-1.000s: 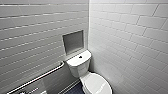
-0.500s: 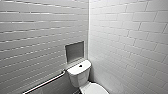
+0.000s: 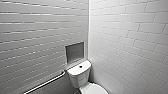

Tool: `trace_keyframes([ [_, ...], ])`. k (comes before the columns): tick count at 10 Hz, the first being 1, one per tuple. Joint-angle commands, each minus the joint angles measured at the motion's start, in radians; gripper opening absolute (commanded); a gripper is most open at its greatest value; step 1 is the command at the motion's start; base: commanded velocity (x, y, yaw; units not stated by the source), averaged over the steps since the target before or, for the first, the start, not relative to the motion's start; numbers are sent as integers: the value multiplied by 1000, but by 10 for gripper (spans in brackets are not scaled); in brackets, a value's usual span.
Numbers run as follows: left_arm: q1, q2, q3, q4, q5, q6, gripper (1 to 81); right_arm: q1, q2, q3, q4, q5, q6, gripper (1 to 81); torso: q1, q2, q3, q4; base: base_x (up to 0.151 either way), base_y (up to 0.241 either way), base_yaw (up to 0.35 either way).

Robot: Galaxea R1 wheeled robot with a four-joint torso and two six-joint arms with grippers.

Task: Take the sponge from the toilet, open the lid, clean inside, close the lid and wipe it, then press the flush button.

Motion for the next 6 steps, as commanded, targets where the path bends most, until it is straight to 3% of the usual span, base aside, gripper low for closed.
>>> trace_keyframes([
  [1, -50, -2, -1, -9, 61, 1, 811, 58, 28, -20, 49, -163, -28, 10, 0, 0, 0, 0, 0, 0, 0],
  [2, -56, 1, -1, -11, 61, -2, 811, 74, 46, -32, 112, -221, -115, 10, 0, 0, 0, 0, 0, 0, 0],
  [3, -54, 0, -1, -12, 61, -5, 811, 90, 52, -31, 266, -221, -327, 10, 0, 0, 0, 0, 0, 0, 0],
  [5, -51, 1, 1, -15, 61, -5, 811, 114, 48, -29, 556, -224, -677, 10, 0, 0, 0, 0, 0, 0, 0],
  [6, -51, -3, 1, -29, 59, -5, 811, 122, 48, -32, 666, -230, -779, 10, 0, 0, 0, 0, 0, 0, 0],
])
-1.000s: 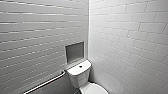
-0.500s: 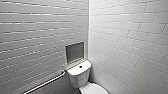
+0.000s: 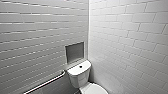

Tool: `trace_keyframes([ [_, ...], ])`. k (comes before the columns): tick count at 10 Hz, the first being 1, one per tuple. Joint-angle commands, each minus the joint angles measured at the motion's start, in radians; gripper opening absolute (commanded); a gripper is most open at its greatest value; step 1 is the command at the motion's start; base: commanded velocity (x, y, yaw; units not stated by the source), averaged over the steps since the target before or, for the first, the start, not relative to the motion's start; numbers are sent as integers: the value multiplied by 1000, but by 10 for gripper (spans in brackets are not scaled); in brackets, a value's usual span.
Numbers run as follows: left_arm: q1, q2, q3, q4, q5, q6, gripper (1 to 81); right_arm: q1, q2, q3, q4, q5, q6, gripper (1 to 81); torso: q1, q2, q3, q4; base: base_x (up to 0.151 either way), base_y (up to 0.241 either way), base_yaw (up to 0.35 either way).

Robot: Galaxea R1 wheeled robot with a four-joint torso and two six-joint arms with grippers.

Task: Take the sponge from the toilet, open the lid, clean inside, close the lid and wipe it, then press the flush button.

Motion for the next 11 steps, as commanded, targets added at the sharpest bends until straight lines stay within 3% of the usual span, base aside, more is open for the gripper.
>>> trace_keyframes([
  [1, -41, -14, 13, -31, 35, -1, 811, 85, 3, -8, 311, -21, -264, 10, 0, 0, 0, 0, 0, 0, 0],
  [3, -38, -22, 19, -40, -25, -1, 811, 114, 15, -17, 308, -130, -273, 10, 0, 0, 0, 0, 0, 0, 0],
  [4, -38, -35, 39, -40, -25, -1, 811, 107, -1, 25, 307, -98, -274, 10, 0, 0, 0, 0, 0, 0, 0],
  [8, -33, -166, 249, -40, -28, -1, 811, 99, -199, 425, 305, -15, -274, 10, 0, 0, 0, 0, 0, 0, 0],
  [11, -36, -172, 252, -42, -28, -1, 811, 97, -224, 470, 313, -15, -273, 10, 0, 0, 0, 0, 0, 0, 0],
])
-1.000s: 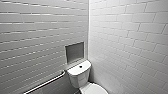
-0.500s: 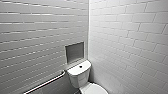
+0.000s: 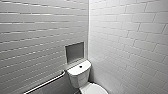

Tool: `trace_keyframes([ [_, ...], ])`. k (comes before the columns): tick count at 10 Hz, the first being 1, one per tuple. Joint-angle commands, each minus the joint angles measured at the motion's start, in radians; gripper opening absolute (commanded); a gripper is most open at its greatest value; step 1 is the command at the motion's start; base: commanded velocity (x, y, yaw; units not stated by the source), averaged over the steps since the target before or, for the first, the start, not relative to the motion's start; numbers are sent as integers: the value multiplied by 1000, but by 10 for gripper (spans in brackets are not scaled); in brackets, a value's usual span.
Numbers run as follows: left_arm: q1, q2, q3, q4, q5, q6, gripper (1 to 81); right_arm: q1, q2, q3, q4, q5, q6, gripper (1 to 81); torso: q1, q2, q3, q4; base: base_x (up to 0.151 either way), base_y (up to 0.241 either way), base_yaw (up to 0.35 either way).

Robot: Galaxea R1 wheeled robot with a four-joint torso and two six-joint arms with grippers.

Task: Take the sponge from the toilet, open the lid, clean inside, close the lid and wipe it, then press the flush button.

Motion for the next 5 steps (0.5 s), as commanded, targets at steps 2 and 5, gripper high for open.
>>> trace_keyframes([
  [2, -43, -18, 17, -11, 52, -1, 811, 34, -81, 91, 20, -28, -6, 10, 0, 0, 0, 0, 0, 0, 0],
  [5, -43, -20, 16, -9, 52, -1, 811, 32, -79, 82, 22, -28, -3, 10, 0, 0, 0, 0, 0, 0, 0],
])
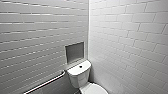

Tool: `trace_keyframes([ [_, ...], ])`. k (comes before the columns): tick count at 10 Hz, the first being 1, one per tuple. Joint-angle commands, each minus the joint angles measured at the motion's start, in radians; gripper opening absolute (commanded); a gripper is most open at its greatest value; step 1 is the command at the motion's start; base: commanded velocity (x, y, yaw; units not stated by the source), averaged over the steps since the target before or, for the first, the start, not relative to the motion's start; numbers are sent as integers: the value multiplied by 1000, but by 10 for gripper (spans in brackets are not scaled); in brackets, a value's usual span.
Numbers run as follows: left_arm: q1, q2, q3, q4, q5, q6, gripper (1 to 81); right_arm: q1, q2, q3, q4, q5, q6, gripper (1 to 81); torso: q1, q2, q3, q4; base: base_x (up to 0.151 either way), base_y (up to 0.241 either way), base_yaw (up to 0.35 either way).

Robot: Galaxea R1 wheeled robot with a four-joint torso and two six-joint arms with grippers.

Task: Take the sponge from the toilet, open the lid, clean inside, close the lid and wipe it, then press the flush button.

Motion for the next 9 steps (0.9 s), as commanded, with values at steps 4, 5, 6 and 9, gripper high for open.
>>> trace_keyframes([
  [4, -44, -15, 15, -7, 53, 1, 811, 32, -12, 19, 20, -51, -3, 10, -3, -1, 0, 0, 61, 0, 0],
  [5, -44, -15, 15, -7, 53, 1, 811, 32, -14, 17, 20, -51, -3, 10, -1, 0, 0, 0, 85, 0, 0],
  [6, -44, -15, 15, -7, 53, 1, 811, 29, -14, 17, 20, -51, -3, 10, -1, 0, 0, 0, 89, 0, 0],
  [9, -44, -15, 15, -7, 52, 1, 811, 29, -17, 16, 19, -51, -3, 10, -1, 0, 0, 0, 97, 0, 0],
])
